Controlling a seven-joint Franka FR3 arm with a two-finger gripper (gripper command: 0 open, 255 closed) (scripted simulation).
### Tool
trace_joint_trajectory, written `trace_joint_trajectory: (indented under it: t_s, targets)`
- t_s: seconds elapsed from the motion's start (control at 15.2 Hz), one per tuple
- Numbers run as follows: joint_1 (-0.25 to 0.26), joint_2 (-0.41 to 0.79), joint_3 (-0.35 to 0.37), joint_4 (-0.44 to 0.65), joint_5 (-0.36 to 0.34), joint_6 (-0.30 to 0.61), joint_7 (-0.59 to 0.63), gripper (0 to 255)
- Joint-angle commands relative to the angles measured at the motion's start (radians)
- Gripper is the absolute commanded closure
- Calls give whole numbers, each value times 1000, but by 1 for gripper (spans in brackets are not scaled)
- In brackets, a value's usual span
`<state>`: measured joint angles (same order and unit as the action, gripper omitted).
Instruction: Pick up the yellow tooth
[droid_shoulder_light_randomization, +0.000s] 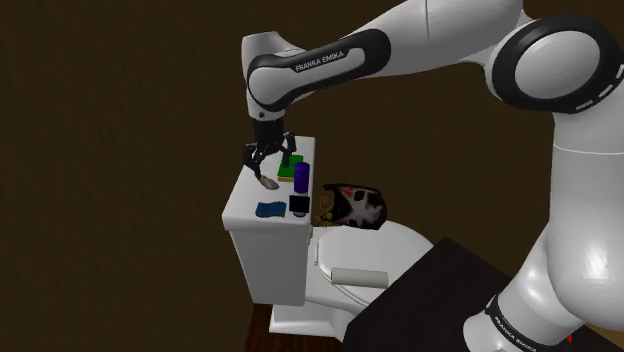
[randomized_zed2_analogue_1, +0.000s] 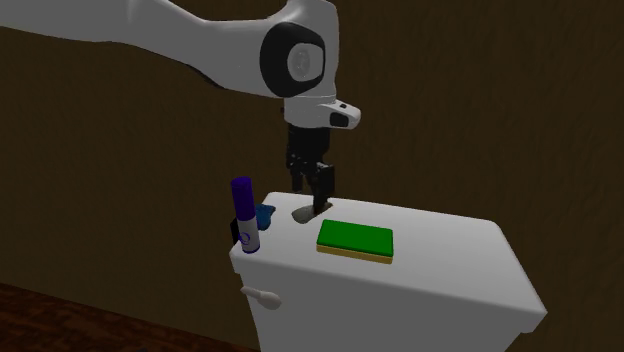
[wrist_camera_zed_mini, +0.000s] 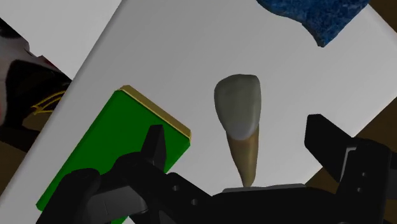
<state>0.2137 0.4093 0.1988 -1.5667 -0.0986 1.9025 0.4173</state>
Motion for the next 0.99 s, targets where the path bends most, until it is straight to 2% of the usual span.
trace_joint_trajectory:
  t_s: [0.0, 0.53, 0.59, 0.92]
  targets:
    - [12, 50, -1, 45, -13, 3, 8, 0]
    - [13, 78, -5, -3, -20, 78, 14, 0]
    - [12, 78, -5, -3, -20, 79, 13, 255]
    - [12, 85, -6, 8, -21, 75, 11, 255]
